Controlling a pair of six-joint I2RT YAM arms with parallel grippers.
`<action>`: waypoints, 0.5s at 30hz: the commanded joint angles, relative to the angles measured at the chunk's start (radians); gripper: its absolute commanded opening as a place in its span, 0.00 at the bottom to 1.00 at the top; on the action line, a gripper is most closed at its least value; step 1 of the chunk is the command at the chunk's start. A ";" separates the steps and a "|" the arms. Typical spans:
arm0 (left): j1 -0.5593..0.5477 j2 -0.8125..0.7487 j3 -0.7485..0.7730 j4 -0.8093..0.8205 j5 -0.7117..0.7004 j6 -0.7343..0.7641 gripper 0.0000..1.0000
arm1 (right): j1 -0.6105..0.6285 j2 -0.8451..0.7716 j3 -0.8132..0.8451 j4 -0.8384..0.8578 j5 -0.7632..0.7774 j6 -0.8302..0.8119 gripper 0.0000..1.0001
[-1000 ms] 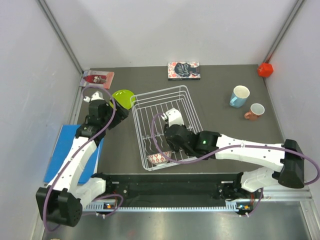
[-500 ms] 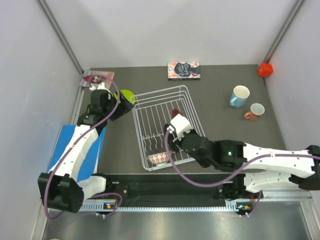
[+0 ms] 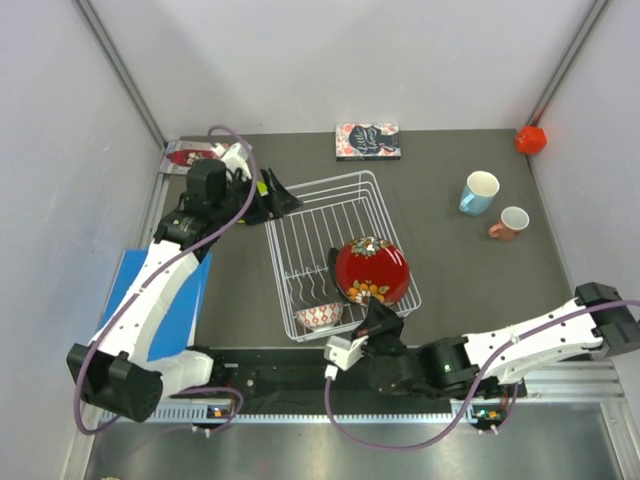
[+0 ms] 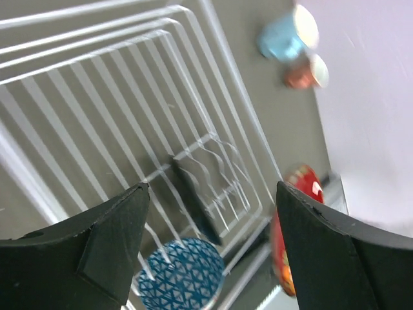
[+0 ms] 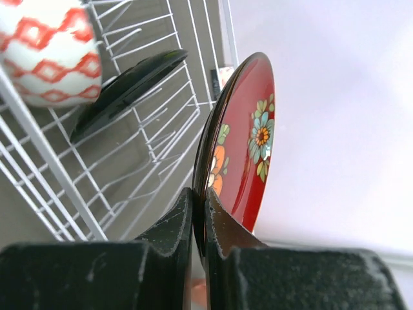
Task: Unload the mixed dishes from the dish rack
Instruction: Place the plate at the center of the board.
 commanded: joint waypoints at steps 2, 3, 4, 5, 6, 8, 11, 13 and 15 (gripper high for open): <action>-0.119 0.002 0.075 -0.045 0.098 0.097 0.84 | 0.048 0.018 -0.057 0.328 0.116 -0.308 0.00; -0.131 0.002 0.072 -0.048 0.107 0.103 0.84 | 0.055 0.027 -0.066 0.354 0.117 -0.360 0.00; -0.154 0.002 0.067 -0.053 0.107 0.108 0.83 | 0.060 0.031 -0.082 0.384 0.116 -0.380 0.00; -0.165 0.003 0.062 -0.062 0.107 0.122 0.83 | 0.063 0.035 -0.083 0.414 0.113 -0.394 0.00; -0.173 0.005 0.059 -0.067 0.107 0.126 0.83 | 0.066 0.042 -0.082 0.413 0.109 -0.400 0.00; -0.194 0.006 0.039 -0.071 0.117 0.138 0.82 | 0.068 0.047 -0.073 0.415 0.100 -0.403 0.00; -0.228 0.003 0.012 -0.064 0.130 0.134 0.82 | 0.068 0.056 -0.056 0.416 0.091 -0.400 0.00; -0.260 -0.006 -0.011 -0.042 0.129 0.131 0.82 | 0.066 0.062 -0.047 0.416 0.086 -0.397 0.00; -0.281 -0.010 -0.025 -0.022 0.133 0.129 0.81 | 0.068 0.070 -0.042 0.418 0.082 -0.396 0.00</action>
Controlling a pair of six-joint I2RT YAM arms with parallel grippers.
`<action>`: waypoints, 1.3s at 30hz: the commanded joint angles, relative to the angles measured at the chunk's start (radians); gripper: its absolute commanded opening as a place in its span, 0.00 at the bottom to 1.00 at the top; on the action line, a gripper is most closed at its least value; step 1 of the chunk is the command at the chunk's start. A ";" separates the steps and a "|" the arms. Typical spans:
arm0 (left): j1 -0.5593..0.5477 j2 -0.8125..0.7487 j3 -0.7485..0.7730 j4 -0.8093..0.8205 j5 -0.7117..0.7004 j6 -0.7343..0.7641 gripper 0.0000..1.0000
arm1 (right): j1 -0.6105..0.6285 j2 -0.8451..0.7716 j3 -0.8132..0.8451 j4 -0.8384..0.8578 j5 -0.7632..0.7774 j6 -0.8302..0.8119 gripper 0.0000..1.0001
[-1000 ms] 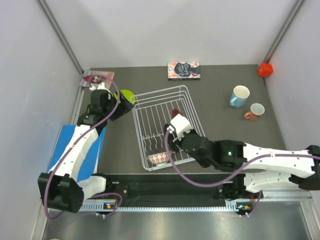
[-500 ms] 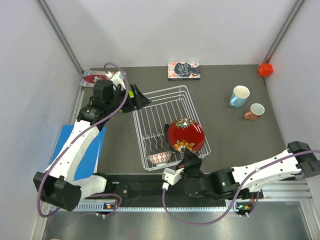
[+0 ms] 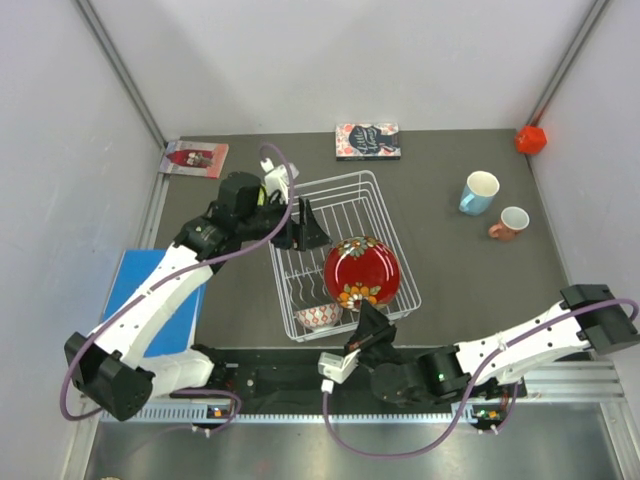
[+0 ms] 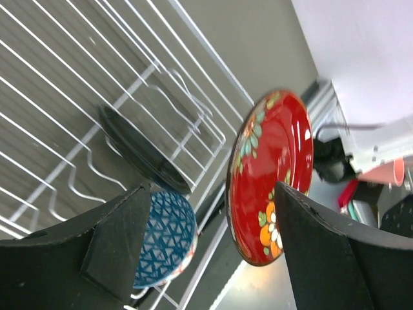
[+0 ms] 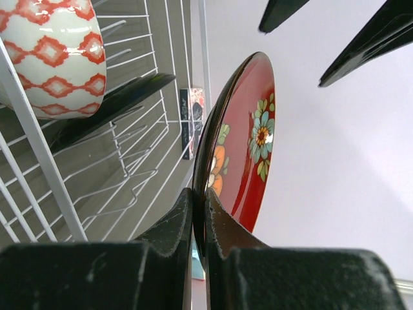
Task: Unload the mixed dishes from the dish rack
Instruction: Place the plate at the center of the board.
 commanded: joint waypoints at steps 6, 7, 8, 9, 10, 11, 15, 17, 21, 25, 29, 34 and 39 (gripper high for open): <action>-0.116 0.003 -0.065 0.042 0.011 0.027 0.78 | 0.013 0.015 0.060 0.109 0.021 -0.058 0.00; -0.126 0.008 -0.071 0.050 0.008 0.027 0.76 | 0.013 0.015 0.061 0.127 0.021 -0.064 0.00; -0.132 0.009 -0.072 0.050 0.003 0.027 0.75 | 0.013 0.018 0.063 0.132 0.018 -0.068 0.00; -0.137 0.014 -0.072 0.050 -0.002 0.030 0.72 | 0.013 0.020 0.064 0.135 0.018 -0.073 0.00; -0.143 0.017 -0.072 0.050 -0.005 0.031 0.65 | 0.013 0.021 0.066 0.139 0.017 -0.075 0.00; -0.146 0.020 -0.072 0.050 -0.005 0.034 0.61 | 0.013 0.021 0.066 0.143 0.017 -0.076 0.00; -0.154 0.028 -0.072 0.052 -0.006 0.041 0.45 | 0.012 0.015 0.066 0.158 0.020 -0.079 0.00; -0.157 0.031 -0.072 0.056 -0.003 0.041 0.33 | 0.013 0.011 0.068 0.164 0.021 -0.081 0.00; -0.162 0.033 -0.074 0.064 -0.014 0.042 0.00 | 0.014 0.003 0.069 0.176 0.027 -0.081 0.00; -0.160 0.022 -0.071 0.070 -0.046 0.045 0.00 | 0.014 0.008 0.074 0.195 0.050 -0.078 0.12; -0.160 -0.003 -0.060 0.067 -0.118 0.045 0.00 | 0.014 0.008 0.087 0.170 0.076 -0.032 0.62; -0.151 -0.043 -0.040 0.079 -0.229 0.031 0.00 | 0.014 -0.034 0.127 0.169 0.116 0.010 1.00; -0.072 -0.064 0.023 0.058 -0.340 0.001 0.00 | 0.019 -0.109 0.230 0.116 0.151 0.135 1.00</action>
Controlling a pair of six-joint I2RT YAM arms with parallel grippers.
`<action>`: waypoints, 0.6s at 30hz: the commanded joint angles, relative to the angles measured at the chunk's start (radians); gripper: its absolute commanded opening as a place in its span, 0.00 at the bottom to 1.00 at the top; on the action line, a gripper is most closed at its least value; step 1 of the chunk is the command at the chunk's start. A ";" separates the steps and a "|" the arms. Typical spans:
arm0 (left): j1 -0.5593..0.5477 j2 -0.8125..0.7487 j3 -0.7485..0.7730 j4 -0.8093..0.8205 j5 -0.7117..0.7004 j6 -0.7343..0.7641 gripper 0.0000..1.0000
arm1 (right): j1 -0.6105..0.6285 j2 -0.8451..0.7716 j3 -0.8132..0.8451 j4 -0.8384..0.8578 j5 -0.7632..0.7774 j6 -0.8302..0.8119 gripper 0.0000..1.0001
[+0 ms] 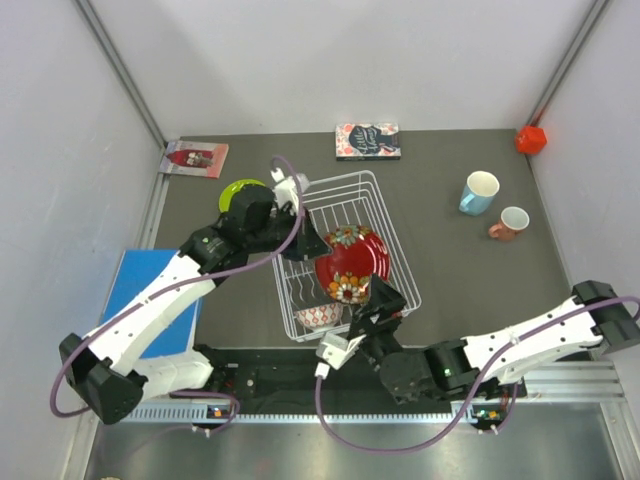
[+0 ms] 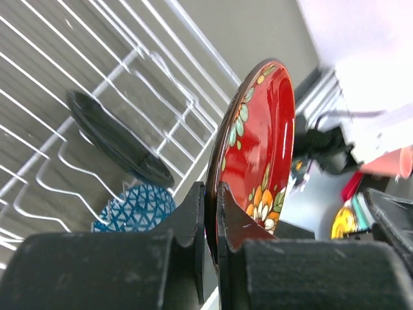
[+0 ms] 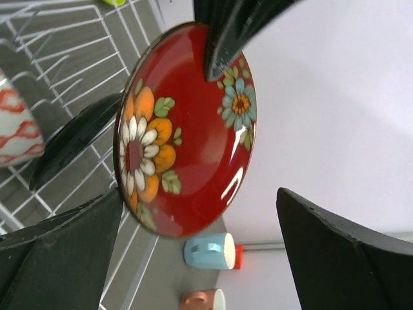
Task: Unload the mixed dishes from the dish rack
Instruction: Place the plate at the center of the board.
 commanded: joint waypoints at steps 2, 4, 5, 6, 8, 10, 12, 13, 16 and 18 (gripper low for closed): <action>0.128 -0.063 0.083 0.053 -0.250 -0.002 0.00 | 0.016 -0.138 0.182 0.011 0.098 0.202 1.00; 0.223 -0.083 0.078 0.056 -0.314 -0.060 0.00 | 0.016 -0.172 0.245 -0.018 0.109 0.287 1.00; 0.258 -0.107 0.075 0.056 -0.339 -0.075 0.00 | 0.014 -0.209 0.260 -0.026 0.118 0.363 1.00; 0.327 -0.121 0.063 0.056 -0.371 -0.088 0.00 | 0.014 -0.229 0.277 -0.028 0.120 0.395 1.00; 0.393 -0.140 0.058 0.048 -0.476 -0.091 0.00 | 0.011 -0.290 0.274 -0.002 0.120 0.451 1.00; 0.491 -0.141 0.058 0.044 -0.532 -0.095 0.00 | 0.007 -0.319 0.246 0.073 0.126 0.461 1.00; 0.580 -0.125 0.057 0.066 -0.553 -0.108 0.00 | 0.001 -0.347 0.222 0.119 0.133 0.473 1.00; 0.600 -0.109 0.069 0.064 -0.571 -0.115 0.00 | 0.001 -0.353 0.216 0.124 0.135 0.479 1.00; 0.649 -0.027 0.097 0.095 -0.614 -0.134 0.00 | 0.001 -0.372 0.199 0.114 0.135 0.527 1.00; 0.689 0.000 0.086 0.132 -0.628 -0.155 0.00 | 0.001 -0.378 0.194 0.081 0.134 0.582 1.00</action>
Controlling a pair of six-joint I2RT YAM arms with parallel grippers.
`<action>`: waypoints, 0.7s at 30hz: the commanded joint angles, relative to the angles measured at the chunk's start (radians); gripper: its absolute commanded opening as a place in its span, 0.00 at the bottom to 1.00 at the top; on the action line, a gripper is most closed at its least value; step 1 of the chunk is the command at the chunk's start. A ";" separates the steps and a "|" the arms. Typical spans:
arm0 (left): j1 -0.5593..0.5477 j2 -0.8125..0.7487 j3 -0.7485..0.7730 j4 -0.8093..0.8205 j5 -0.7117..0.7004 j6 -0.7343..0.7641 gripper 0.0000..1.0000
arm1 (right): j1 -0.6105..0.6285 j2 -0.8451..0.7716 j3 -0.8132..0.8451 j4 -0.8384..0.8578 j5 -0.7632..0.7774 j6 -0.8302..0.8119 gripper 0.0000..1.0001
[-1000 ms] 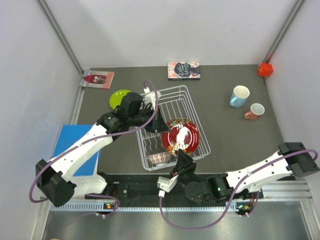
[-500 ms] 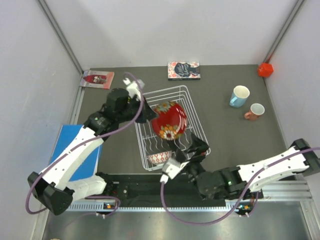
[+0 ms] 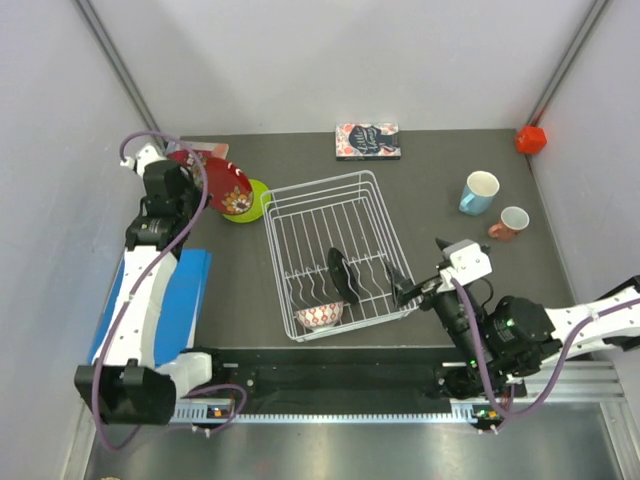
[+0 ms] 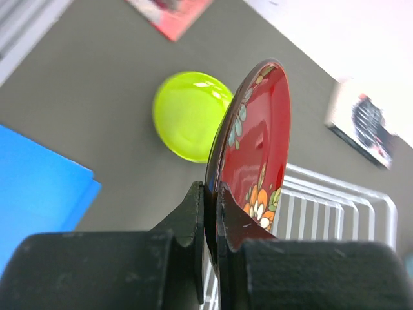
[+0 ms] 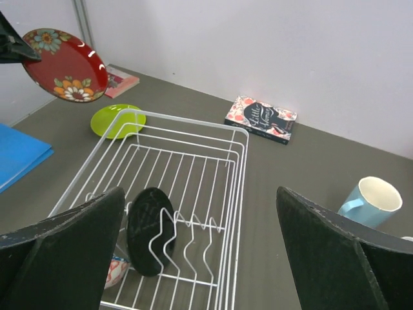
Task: Unload the mixed dishes from the dish rack
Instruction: Place the plate at the center of the board.
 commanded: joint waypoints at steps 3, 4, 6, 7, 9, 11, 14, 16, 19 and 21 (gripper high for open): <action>0.096 0.132 0.029 0.192 -0.034 -0.098 0.00 | 0.001 -0.019 -0.031 -0.065 0.009 0.184 1.00; 0.102 0.175 0.026 0.209 -0.036 -0.102 0.00 | 0.002 -0.031 -0.032 -0.076 0.009 0.216 1.00; 0.114 0.215 0.019 0.255 -0.055 -0.115 0.00 | 0.001 -0.046 -0.045 -0.115 0.009 0.248 1.00; 0.119 0.247 0.021 0.262 -0.065 -0.119 0.00 | 0.001 -0.063 -0.049 -0.122 0.011 0.269 1.00; 0.131 0.272 0.021 0.299 -0.083 -0.124 0.00 | -0.001 -0.080 -0.057 -0.162 0.012 0.296 1.00; 0.142 0.302 0.033 0.316 -0.114 -0.116 0.00 | 0.001 -0.102 -0.056 -0.216 0.018 0.363 1.00; 0.169 0.345 0.052 0.312 -0.189 -0.096 0.00 | 0.001 -0.123 -0.062 -0.299 0.035 0.432 1.00; 0.200 0.373 0.055 0.310 -0.194 -0.109 0.00 | 0.001 -0.129 -0.068 -0.326 0.035 0.469 1.00; 0.264 0.408 0.044 0.313 -0.183 -0.150 0.00 | 0.001 -0.122 -0.085 -0.322 0.021 0.483 1.00; 0.324 0.433 0.024 0.324 -0.116 -0.200 0.00 | 0.001 -0.114 -0.091 -0.317 0.011 0.486 1.00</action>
